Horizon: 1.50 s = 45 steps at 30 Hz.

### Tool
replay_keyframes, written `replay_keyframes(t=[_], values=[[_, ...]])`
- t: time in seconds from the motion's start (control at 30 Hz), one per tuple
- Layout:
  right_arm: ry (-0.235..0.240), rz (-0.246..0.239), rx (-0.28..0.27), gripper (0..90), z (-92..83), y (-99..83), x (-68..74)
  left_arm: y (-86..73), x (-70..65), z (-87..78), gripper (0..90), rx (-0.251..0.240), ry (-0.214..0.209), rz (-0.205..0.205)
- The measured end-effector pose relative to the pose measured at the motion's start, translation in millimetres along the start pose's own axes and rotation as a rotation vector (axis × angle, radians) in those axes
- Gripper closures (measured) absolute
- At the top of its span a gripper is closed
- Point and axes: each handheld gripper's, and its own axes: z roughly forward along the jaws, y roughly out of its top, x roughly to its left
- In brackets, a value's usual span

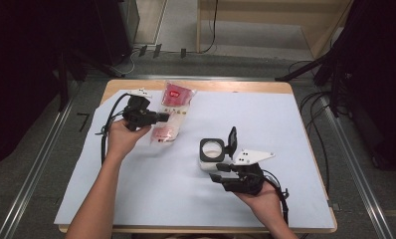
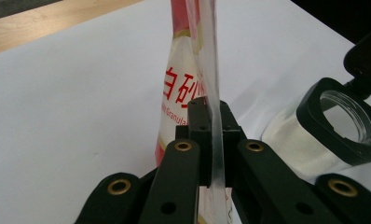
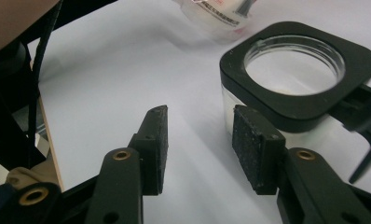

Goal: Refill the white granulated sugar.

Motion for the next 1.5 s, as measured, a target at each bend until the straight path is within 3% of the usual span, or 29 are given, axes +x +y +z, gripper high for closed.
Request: replay_keyframes(t=[0.5, 0.63, 0.83, 1.0, 1.13, 1.2, 1.23, 1.3, 1.47, 1.5], values=[[-0.007, 0.010, -0.005, 57.2, -12.1, -2.9, -14.1, -24.6, 0.4, -14.7, 89.5, -0.010, -0.023, 0.020], [-0.002, 0.016, 0.000, 57.6, -10.5, -3.2, -16.2, -29.2, 0.5, -16.7, 89.2, -0.021, -0.017, 0.009], [-0.023, -0.029, 0.025, 57.7, -6.8, -2.5, -16.8, -39.8, 0.6, -21.3, 88.9, -0.022, -0.029, 0.011], [-0.018, -0.023, 0.033, 57.7, -5.1, -2.3, -18.8, -45.6, 0.3, -23.2, 88.3, -0.021, -0.035, 0.012], [-0.017, -0.014, 0.029, 57.7, -5.1, -1.6, -20.5, -51.5, -1.7, -25.9, 88.3, -0.019, -0.033, 0.027], [-0.018, -0.014, 0.032, 57.7, -5.2, -1.5, -20.7, -54.5, -3.8, -26.9, 88.3, -0.007, -0.043, 0.046], [-0.018, -0.017, 0.031, 57.7, -4.7, -1.4, -21.0, -58.3, -6.0, -27.7, 88.2, -0.003, -0.046, 0.078], [-0.016, -0.019, 0.031, 57.8, -4.4, -1.4, -20.8, -62.5, -8.2, -28.0, 87.0, -0.003, -0.051, 0.081], [-0.015, -0.015, 0.031, 57.8, -4.9, -1.1, -21.2, -66.4, -9.6, -29.9, 81.0, 0.000, -0.059, 0.054], [-0.012, -0.017, 0.030, 57.9, -5.0, -0.8, -21.5, -67.3, -8.1, -30.9, 79.2, -0.008, -0.065, 0.032]])
